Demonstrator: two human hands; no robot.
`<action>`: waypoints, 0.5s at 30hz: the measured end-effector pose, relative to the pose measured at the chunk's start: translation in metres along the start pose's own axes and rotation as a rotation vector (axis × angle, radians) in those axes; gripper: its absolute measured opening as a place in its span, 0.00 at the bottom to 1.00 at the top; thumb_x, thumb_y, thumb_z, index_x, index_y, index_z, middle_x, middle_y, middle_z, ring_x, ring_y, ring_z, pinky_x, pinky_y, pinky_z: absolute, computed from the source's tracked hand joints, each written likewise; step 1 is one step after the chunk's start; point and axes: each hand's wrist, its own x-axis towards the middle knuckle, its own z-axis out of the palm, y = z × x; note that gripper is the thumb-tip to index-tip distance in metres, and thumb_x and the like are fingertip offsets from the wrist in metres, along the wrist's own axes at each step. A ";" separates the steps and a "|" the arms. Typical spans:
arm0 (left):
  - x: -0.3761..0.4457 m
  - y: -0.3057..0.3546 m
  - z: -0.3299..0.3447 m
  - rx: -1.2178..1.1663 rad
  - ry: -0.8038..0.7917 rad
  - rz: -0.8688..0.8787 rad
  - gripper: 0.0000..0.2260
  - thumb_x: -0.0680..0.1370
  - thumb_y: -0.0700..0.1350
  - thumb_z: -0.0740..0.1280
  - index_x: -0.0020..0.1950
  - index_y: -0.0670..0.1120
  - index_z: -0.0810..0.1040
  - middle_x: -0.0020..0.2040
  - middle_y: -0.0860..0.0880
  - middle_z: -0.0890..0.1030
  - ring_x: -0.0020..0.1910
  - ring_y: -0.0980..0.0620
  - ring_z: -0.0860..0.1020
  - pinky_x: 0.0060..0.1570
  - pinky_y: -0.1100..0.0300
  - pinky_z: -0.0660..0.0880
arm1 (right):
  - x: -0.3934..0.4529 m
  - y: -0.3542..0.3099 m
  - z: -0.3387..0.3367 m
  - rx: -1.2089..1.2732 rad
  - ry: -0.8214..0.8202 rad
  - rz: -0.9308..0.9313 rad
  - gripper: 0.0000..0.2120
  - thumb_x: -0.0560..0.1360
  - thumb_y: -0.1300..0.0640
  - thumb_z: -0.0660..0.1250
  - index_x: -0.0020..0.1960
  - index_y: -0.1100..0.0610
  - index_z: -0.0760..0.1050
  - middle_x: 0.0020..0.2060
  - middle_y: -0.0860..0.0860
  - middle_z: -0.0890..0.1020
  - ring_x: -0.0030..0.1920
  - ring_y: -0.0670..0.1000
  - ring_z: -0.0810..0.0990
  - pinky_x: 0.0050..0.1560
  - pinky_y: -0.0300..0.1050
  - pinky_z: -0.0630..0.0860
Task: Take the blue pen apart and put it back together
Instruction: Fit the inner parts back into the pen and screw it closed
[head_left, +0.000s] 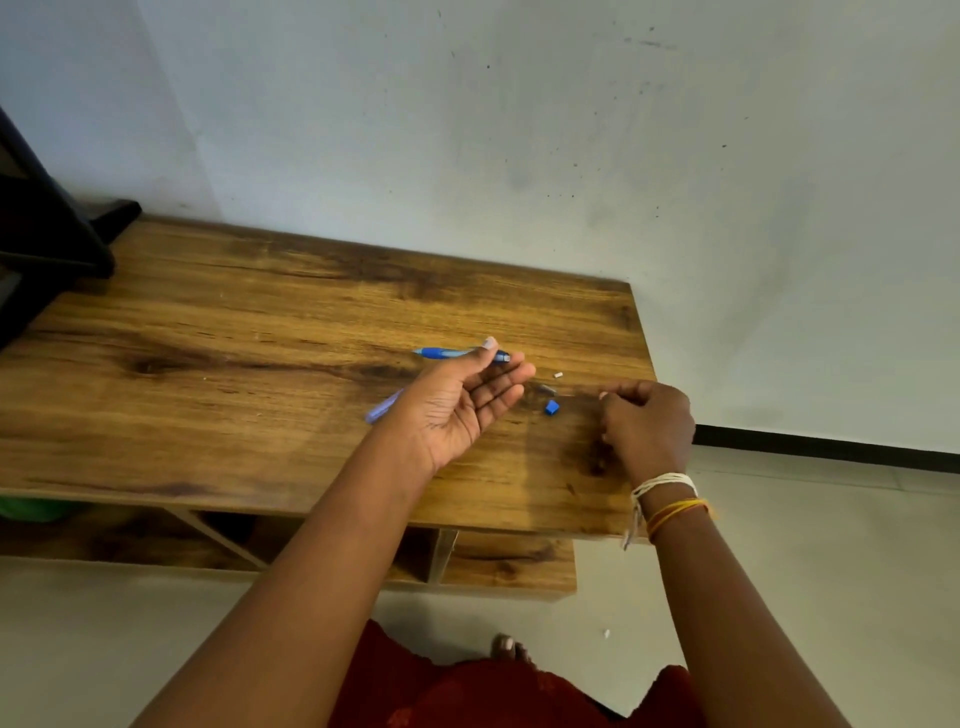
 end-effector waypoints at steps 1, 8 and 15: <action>0.001 -0.001 0.001 -0.003 0.004 -0.002 0.07 0.78 0.41 0.65 0.45 0.38 0.79 0.38 0.43 0.86 0.38 0.51 0.85 0.36 0.61 0.82 | 0.001 0.003 -0.001 -0.026 0.000 -0.004 0.04 0.75 0.59 0.68 0.44 0.53 0.81 0.42 0.54 0.84 0.38 0.51 0.82 0.33 0.38 0.77; 0.006 -0.009 0.004 0.047 0.066 0.013 0.06 0.77 0.43 0.67 0.44 0.41 0.78 0.33 0.46 0.84 0.34 0.52 0.85 0.35 0.61 0.82 | 0.000 0.006 0.009 -0.153 -0.051 -0.162 0.05 0.76 0.55 0.69 0.50 0.52 0.82 0.39 0.46 0.81 0.39 0.44 0.77 0.38 0.35 0.75; 0.007 -0.012 -0.002 0.098 0.090 0.012 0.07 0.76 0.46 0.68 0.45 0.42 0.80 0.33 0.48 0.84 0.34 0.53 0.84 0.35 0.61 0.82 | -0.001 0.008 0.030 -0.374 -0.024 -0.421 0.12 0.80 0.54 0.61 0.60 0.50 0.80 0.51 0.54 0.80 0.48 0.54 0.79 0.40 0.41 0.70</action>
